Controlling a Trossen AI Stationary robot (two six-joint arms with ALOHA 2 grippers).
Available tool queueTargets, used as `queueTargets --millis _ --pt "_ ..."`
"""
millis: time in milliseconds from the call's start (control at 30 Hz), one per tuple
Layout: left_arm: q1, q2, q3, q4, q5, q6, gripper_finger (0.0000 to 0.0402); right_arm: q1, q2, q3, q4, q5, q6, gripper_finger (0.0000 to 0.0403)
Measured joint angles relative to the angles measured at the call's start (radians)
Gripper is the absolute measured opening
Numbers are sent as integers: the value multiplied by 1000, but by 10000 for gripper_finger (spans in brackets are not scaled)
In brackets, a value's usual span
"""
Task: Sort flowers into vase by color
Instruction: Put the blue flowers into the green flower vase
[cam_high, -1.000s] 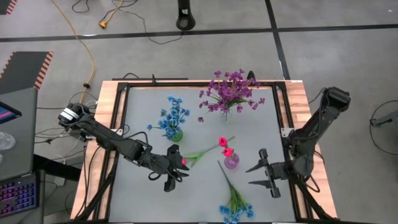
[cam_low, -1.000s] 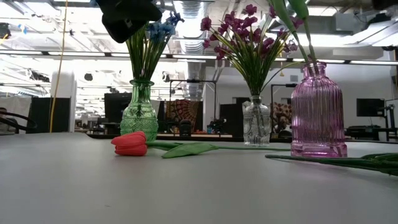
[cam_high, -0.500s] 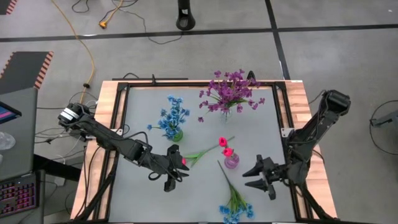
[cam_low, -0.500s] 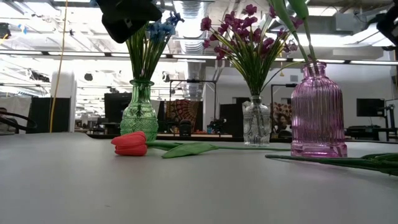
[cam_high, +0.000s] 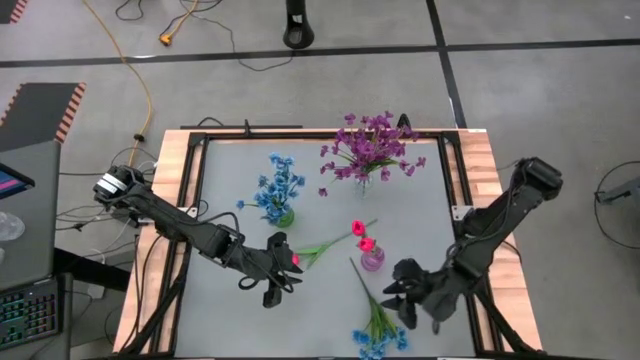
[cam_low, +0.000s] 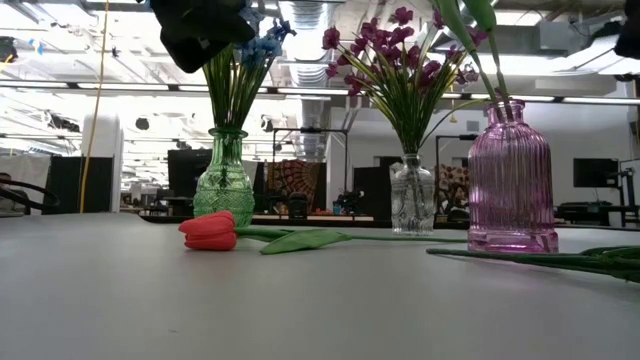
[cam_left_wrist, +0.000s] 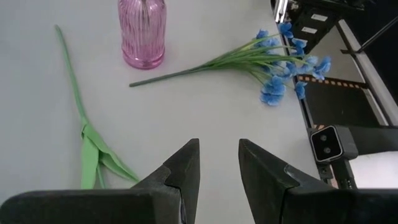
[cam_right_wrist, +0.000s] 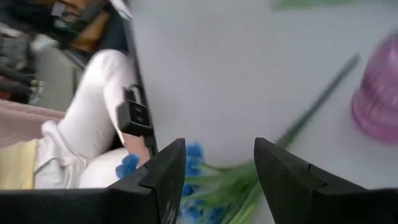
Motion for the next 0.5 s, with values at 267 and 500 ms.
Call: queueTargets --millis 267,500 --pt "0 0 0 -11 -1 0 98 -79 169 142 -78 -124 167 218" --pt "0 0 0 -11 -6 69 98 -128 287 203 -108 -245 273 218"
